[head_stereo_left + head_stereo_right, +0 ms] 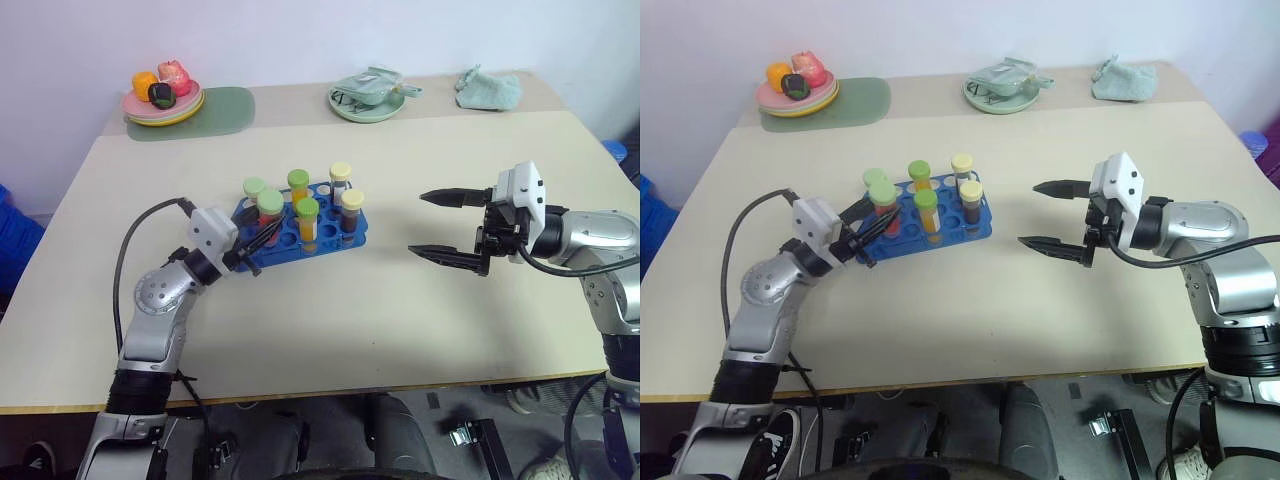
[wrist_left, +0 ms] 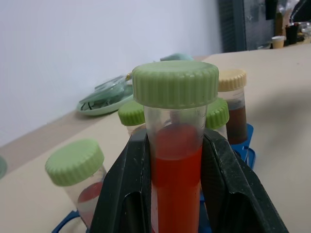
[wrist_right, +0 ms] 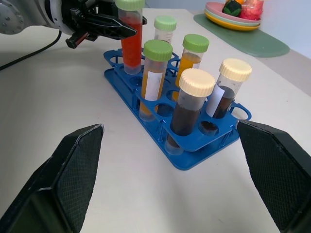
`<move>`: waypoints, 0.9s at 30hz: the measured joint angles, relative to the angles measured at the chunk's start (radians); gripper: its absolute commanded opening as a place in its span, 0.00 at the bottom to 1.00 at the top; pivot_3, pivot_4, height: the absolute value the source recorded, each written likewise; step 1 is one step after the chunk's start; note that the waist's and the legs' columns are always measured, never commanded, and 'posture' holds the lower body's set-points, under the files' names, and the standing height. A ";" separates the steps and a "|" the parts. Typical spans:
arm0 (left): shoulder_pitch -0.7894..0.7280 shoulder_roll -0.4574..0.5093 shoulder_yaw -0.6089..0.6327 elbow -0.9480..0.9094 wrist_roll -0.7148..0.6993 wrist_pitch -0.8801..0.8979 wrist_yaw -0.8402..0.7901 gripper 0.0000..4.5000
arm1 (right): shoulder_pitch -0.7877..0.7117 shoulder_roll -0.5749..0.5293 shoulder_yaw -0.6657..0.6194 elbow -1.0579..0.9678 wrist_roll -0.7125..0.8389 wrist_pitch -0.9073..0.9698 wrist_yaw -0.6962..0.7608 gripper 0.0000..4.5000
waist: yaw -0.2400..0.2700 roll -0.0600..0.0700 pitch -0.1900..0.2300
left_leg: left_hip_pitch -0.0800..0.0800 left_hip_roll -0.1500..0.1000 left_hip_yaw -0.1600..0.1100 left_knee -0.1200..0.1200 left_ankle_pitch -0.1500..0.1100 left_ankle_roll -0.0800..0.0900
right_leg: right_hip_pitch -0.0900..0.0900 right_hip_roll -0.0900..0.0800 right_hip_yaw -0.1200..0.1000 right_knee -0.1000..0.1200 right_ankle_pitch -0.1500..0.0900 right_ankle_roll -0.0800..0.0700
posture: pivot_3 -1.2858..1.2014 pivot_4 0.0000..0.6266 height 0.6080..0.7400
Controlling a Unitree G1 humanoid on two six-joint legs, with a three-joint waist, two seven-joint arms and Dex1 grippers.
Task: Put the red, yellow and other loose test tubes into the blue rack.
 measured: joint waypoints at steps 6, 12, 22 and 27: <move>0.035 0.001 0.005 -0.065 -0.021 0.058 0.023 0.17 | -0.001 0.000 0.000 0.000 0.000 -0.001 0.002 1.00 | 0.000 0.000 0.000 | 0.000 0.000 0.000 0.000 0.000 0.000 | 0.000 0.000 0.000 0.000 0.000 0.000 | 0.52 0.24 1.00; 0.043 -0.001 0.013 -0.074 -0.085 0.105 0.021 0.17 | -0.002 0.000 0.000 0.001 0.000 -0.003 0.007 1.00 | 0.001 0.000 0.000 | 0.000 0.000 0.000 0.000 0.000 0.000 | 0.000 0.000 0.000 0.000 0.000 0.000 | 0.52 0.24 1.00; 0.011 -0.013 0.014 -0.056 -0.106 0.143 0.037 0.17 | -0.002 0.000 0.000 0.001 0.000 -0.003 0.006 1.00 | 0.001 0.000 0.000 | 0.000 0.000 0.000 0.000 0.000 0.000 | 0.000 0.000 0.000 0.000 0.000 0.000 | 0.52 0.24 1.00; -0.023 -0.025 -0.003 -0.057 -0.087 0.167 0.061 0.17 | 0.003 0.000 0.000 -0.009 0.000 -0.003 0.000 1.00 | 0.001 0.000 0.000 | 0.000 0.000 0.000 0.000 0.000 0.000 | 0.000 0.000 0.000 0.000 0.000 0.000 | 0.52 0.24 1.00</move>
